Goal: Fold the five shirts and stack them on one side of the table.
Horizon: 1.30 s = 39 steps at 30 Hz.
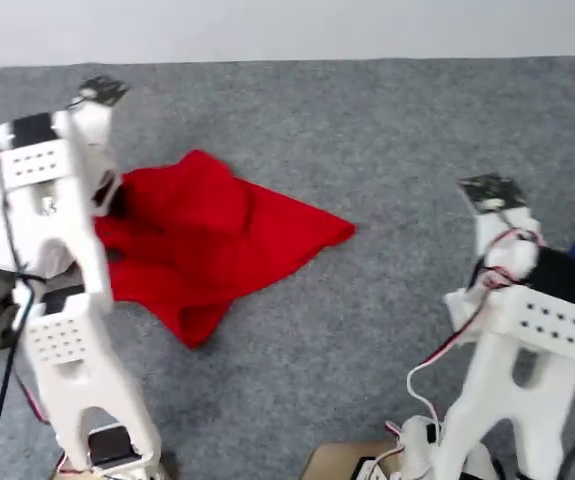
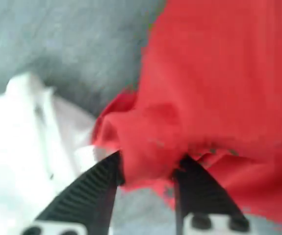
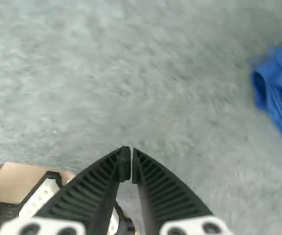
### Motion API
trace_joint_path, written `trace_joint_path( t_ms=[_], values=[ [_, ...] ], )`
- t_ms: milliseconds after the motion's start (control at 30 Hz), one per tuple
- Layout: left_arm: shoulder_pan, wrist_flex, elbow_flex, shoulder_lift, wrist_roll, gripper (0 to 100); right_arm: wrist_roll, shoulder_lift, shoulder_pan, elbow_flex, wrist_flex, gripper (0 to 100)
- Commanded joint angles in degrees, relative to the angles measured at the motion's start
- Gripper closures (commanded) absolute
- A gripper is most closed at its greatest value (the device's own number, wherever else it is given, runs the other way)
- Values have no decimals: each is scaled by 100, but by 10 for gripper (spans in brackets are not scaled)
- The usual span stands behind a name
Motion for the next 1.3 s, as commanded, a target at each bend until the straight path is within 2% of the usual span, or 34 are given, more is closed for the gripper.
trace_joint_path(
  t_ms=[0, 133, 267, 400, 633, 733, 867, 967, 1100, 1267],
  values=[
    [-448, 132, 101, -79, -413, 833, -246, -127, -655, -79, 48, 983],
    [-747, 141, 66, -167, -624, 830, -281, -127, -1095, -79, -101, 983],
    [-738, 141, -180, -571, -624, 830, -431, -127, -1130, -62, -84, 983],
    [-404, 141, -321, -1152, -624, 830, -475, -127, -1121, -53, -22, 983],
    [615, 141, -215, -1890, -589, 830, -475, -127, -1112, -44, 215, 984],
    [1099, 141, 242, -1908, -589, 830, -475, -163, -1112, -44, 215, 985],
    [1820, 114, 1446, -1899, -598, 830, -484, -171, -1112, -44, 215, 985],
    [2198, -202, 2149, -1899, -598, 830, -484, -171, -1112, -44, 215, 985],
    [2347, -782, 2677, -1899, -633, 823, -484, -136, -1112, -35, 215, 985],
    [2374, -1002, 2967, -1873, -642, 781, -484, -136, -1112, -35, 215, 985]
  ],
)
